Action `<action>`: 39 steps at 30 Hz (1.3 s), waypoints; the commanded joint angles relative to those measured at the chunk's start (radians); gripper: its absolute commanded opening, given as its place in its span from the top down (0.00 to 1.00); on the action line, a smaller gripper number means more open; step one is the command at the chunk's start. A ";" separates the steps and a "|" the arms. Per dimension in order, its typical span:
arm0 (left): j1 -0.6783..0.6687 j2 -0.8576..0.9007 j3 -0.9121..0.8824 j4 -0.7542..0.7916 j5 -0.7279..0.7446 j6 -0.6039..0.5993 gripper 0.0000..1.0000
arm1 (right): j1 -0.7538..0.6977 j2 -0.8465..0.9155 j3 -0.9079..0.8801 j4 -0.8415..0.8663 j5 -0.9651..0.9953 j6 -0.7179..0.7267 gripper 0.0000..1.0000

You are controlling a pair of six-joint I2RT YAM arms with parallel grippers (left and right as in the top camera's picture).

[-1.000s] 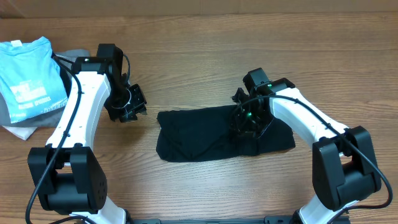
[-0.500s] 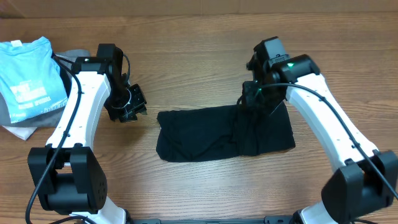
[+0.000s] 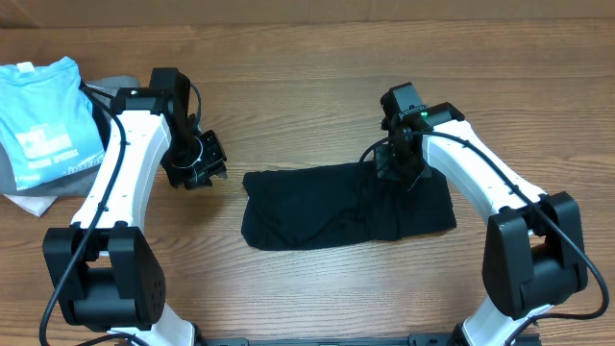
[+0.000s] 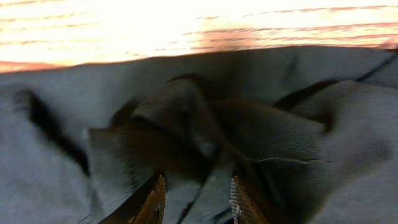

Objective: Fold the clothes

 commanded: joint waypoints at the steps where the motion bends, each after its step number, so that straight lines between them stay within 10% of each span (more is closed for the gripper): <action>1: -0.002 -0.024 0.017 -0.005 0.008 0.019 0.66 | -0.003 0.010 -0.003 0.011 0.089 0.039 0.62; 19: -0.002 -0.024 0.017 -0.008 0.008 0.027 0.66 | -0.003 0.014 -0.003 0.000 0.084 0.058 0.96; 29: -0.002 -0.024 0.017 -0.008 0.008 0.027 0.66 | 0.023 0.014 -0.001 0.032 -0.436 -0.214 0.96; 39: -0.002 -0.024 0.017 -0.008 0.009 0.027 0.66 | 0.039 0.014 -0.003 0.038 -0.367 -0.198 0.96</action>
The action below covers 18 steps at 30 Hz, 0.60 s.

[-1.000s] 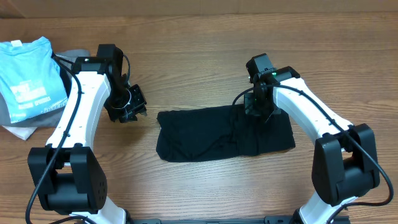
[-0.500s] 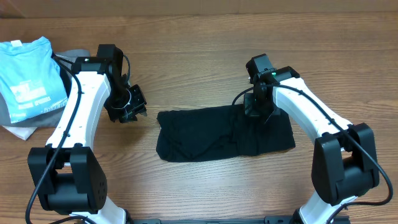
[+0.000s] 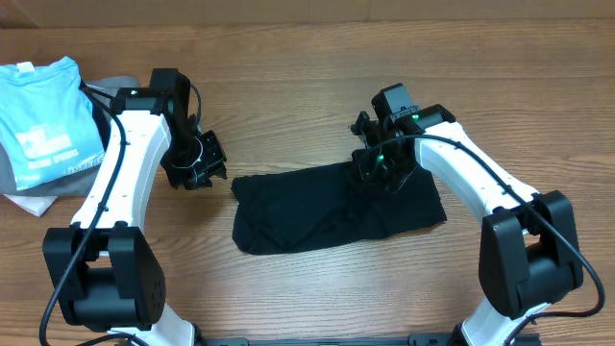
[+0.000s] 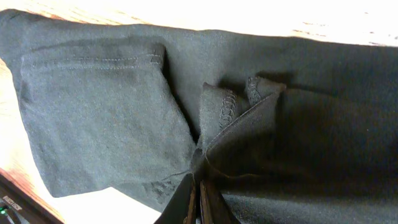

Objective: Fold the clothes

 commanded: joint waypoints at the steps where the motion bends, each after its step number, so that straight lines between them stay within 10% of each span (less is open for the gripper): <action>1: -0.002 -0.024 0.017 -0.003 0.009 0.027 0.66 | 0.003 0.005 -0.003 -0.014 0.026 -0.011 0.90; 18: -0.037 -0.024 0.003 -0.076 0.019 0.143 0.34 | -0.023 -0.009 0.149 -0.183 0.101 0.013 0.72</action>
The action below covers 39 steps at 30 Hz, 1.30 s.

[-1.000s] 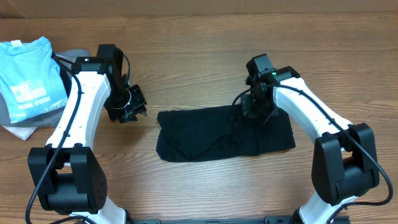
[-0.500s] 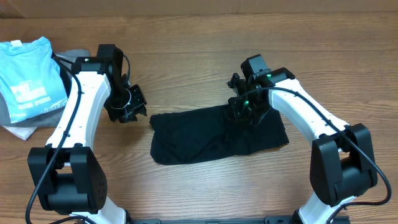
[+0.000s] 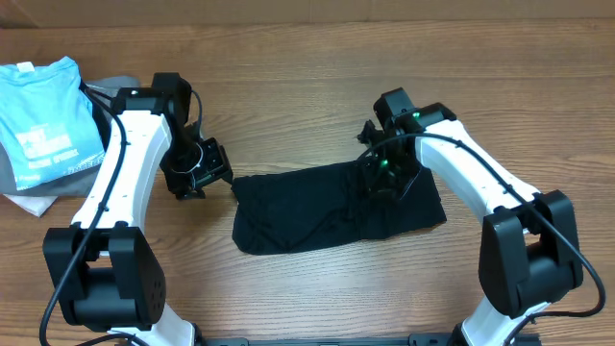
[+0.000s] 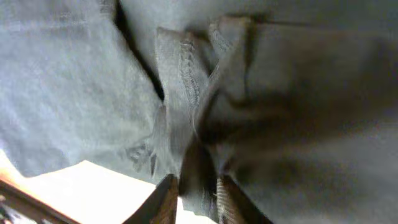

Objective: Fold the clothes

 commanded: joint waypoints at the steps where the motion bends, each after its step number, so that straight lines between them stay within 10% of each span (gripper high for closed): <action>1: -0.044 -0.024 -0.011 0.011 0.013 0.093 0.33 | -0.019 -0.019 0.146 -0.047 0.025 0.002 0.69; 22: -0.206 -0.024 -0.503 0.607 -0.003 0.094 0.05 | -0.166 -0.040 0.320 -0.265 0.155 0.103 0.61; 29: -0.207 -0.024 -0.518 0.640 0.066 0.094 0.47 | -0.166 -0.040 0.320 -0.265 0.155 0.103 0.60; 33: -0.203 -0.024 -0.515 0.632 0.065 0.094 0.94 | -0.166 -0.040 0.320 -0.265 0.156 0.103 0.61; 39: -0.091 -0.025 -0.407 0.546 0.053 0.119 0.96 | -0.191 -0.040 0.320 -0.272 0.277 0.153 0.61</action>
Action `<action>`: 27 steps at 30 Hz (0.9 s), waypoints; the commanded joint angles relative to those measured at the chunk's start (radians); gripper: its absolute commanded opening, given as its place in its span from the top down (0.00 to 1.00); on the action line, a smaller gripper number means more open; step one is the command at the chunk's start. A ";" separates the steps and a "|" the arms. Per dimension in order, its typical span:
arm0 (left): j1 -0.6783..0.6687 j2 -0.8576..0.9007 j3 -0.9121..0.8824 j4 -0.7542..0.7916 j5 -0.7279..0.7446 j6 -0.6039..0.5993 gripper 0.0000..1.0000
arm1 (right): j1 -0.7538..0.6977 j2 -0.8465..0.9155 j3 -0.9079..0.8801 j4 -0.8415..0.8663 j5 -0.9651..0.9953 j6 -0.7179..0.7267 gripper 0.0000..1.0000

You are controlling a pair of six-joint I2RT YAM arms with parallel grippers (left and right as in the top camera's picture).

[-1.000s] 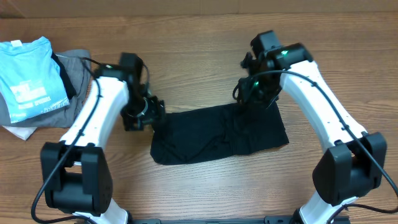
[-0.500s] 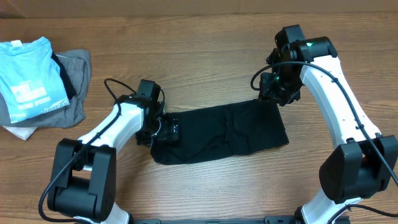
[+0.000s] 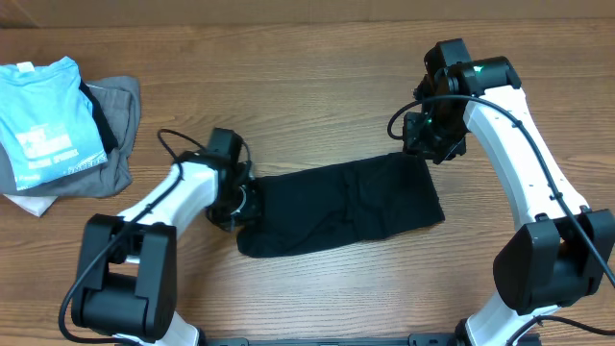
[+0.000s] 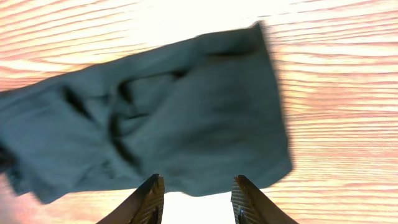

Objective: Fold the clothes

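Note:
A black garment [image 3: 341, 207] lies flat across the middle of the wooden table, folded into a rough rectangle with creases near its centre. In the right wrist view the black garment [image 4: 155, 124] lies below the fingers. My right gripper [image 4: 199, 179] is open and holds nothing. Overhead, the right gripper [image 3: 430, 144] is just beyond the cloth's far right corner. My left gripper [image 3: 235, 200] sits low at the garment's left edge, touching or over the cloth. Its jaws are hidden from the overhead camera.
A folded light-blue T-shirt [image 3: 43, 115] lies on a grey garment [image 3: 117, 120] at the far left, with a white piece [image 3: 29, 202] beneath them. The left arm [image 3: 163, 207] lies low across the table left of the black cloth.
My right gripper was down on a fold at the garment's right middle. It is now open, off the cloth by the far right corner. The left gripper moved from beside the cloth to its left edge.
First my right gripper stood open on bunched cloth while the left waited to the left of the garment. Then the right was shut on a fold and the garment lay slightly further left. Then its jaws stood apart. Now the cloth lies flatter and the right has let go.

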 commanded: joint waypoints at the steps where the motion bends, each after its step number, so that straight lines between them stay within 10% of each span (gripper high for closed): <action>1: 0.108 0.008 0.113 -0.039 -0.008 0.042 0.96 | -0.032 -0.024 0.022 0.000 0.079 0.037 0.61; 13: 0.410 0.008 0.486 -0.233 -0.040 0.060 0.96 | -0.126 -0.023 0.022 -0.026 0.077 0.024 0.61; 21: 0.306 0.008 0.649 -0.507 0.304 0.051 0.96 | -0.126 -0.023 0.019 -0.032 0.077 0.013 0.61; 27: 0.093 0.010 0.681 -0.504 0.285 0.048 0.96 | -0.125 -0.023 0.019 -0.031 0.077 0.013 0.61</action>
